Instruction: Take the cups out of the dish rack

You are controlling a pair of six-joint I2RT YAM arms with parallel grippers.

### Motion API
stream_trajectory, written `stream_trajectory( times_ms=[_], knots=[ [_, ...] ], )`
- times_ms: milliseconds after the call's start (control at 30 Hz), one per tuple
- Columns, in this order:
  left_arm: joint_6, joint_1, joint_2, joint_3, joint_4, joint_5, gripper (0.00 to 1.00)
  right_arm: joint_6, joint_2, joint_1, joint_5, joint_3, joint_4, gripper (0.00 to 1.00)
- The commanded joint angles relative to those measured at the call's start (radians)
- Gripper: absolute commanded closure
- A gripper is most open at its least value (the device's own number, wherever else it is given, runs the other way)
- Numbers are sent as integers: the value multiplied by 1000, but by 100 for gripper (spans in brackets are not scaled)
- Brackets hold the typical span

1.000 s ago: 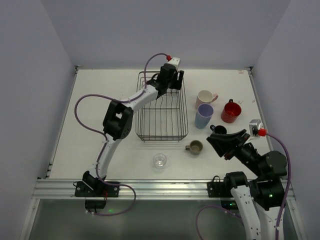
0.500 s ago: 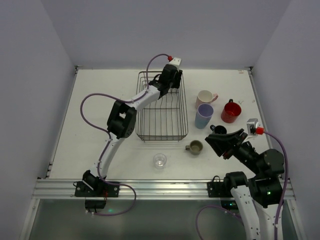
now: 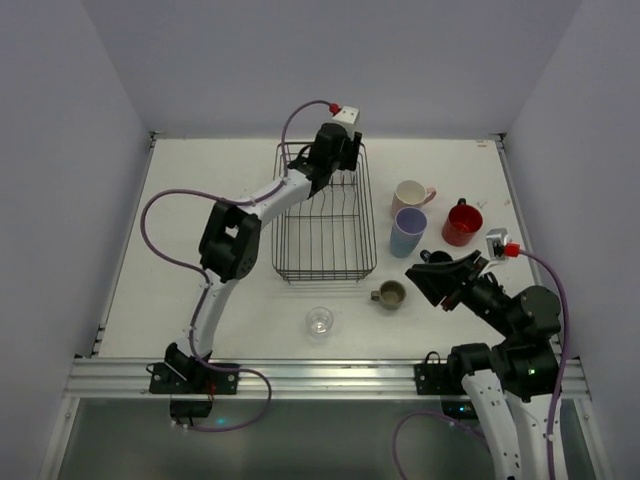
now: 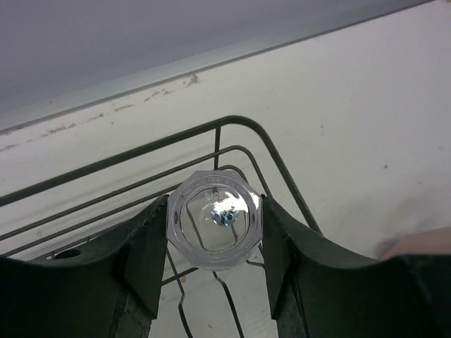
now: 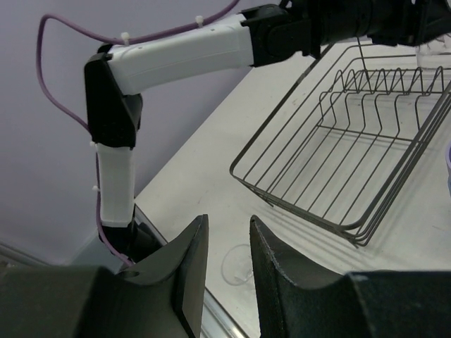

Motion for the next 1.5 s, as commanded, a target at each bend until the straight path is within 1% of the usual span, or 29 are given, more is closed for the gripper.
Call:
stream_trajectory(
  times_ms=[0, 100, 200, 267, 300, 333, 367, 400, 433, 467, 500, 533, 567, 600, 633, 667, 700, 733, 767, 800, 833, 867, 900, 933, 1000, 1100, 1200, 1367, 1467],
  knots=[
    [17, 10, -194, -24, 141, 37, 74, 29, 46, -2, -9, -17, 72, 67],
    [5, 12, -262, -48, 137, 57, 76, 40, 87, -2, -8, -42, 121, 66],
    [-39, 14, -337, -90, 131, 92, 79, 67, 126, -2, -17, -49, 178, 65],
    [-104, 15, -409, -137, 122, 130, 82, 87, 140, -2, -25, -48, 231, 62],
    [-150, 15, -472, -163, 131, 150, 83, 107, 153, -2, -25, -48, 247, 61],
    [-177, 14, -503, -221, 138, 163, 84, 116, 160, -1, -26, -45, 260, 60],
    [-202, 15, -536, -249, 145, 213, 85, 129, 167, -1, -26, -48, 285, 57],
    [-230, 17, -570, -283, 152, 232, 86, 161, 172, -1, -25, -52, 335, 54],
    [-286, 15, -642, -351, 175, 250, 87, 176, 189, -1, -28, -61, 354, 52],
    [-309, 17, -677, -384, 186, 294, 88, 199, 200, 2, -31, -74, 442, 49],
    [-335, 17, -711, -419, 203, 317, 89, 245, 210, 14, -37, -84, 486, 48],
    [-398, 17, -786, -499, 217, 336, 90, 265, 224, 24, -43, -100, 521, 47],
    [-427, 18, -825, -537, 229, 372, 90, 287, 253, 53, -43, -106, 587, 45],
    [-458, 18, -861, -582, 241, 386, 90, 291, 264, 77, -32, -109, 613, 44],
    [-527, 18, -941, -673, 276, 399, 90, 290, 278, 105, 3, -103, 629, 42],
    [-558, 18, -981, -715, 293, 417, 91, 275, 302, 178, 23, -94, 648, 40],
    [-590, 17, -1062, -761, 319, 419, 91, 229, 316, 223, 49, -80, 647, 37],
    [-656, 17, -1101, -854, 338, 423, 92, 204, 330, 263, 105, -47, 646, 36],
    [-690, 17, -1144, -901, 359, 428, 92, 178, 363, 341, 129, -29, 643, 34],
    [-717, 17, -1187, -953, 387, 428, 92, 154, 382, 373, 144, -16, 650, 33],
    [-768, 17, -1269, -1042, 419, 411, 92, 158, 402, 412, 161, 3, 676, 32],
    [-793, 17, -1312, -1082, 433, 404, 92, 158, 420, 412, 166, 9, 696, 31],
    [-817, 15, -1393, -1167, 469, 399, 93, 175, 451, 438, 170, 8, 725, 30],
    [-854, 15, -1428, -1206, 480, 393, 93, 181, 468, 446, 179, 9, 747, 29],
    [-879, 14, -1521, -1263, 485, 379, 93, 187, 505, 466, 186, 18, 781, 28],
    [-918, 14, -1607, -1364, 482, 376, 93, 183, 600, 510, 190, 64, 813, 27],
    [-932, 12, -1662, -1421, 494, 377, 93, 173, 682, 571, 209, 110, 822, 26],
    [-935, 12, -1696, -1472, 505, 365, 94, 129, 775, 682, 248, 179, 811, 27],
    [-935, 14, -1695, -1487, 519, 371, 94, 112, 812, 713, 271, 208, 805, 29]
  ],
)
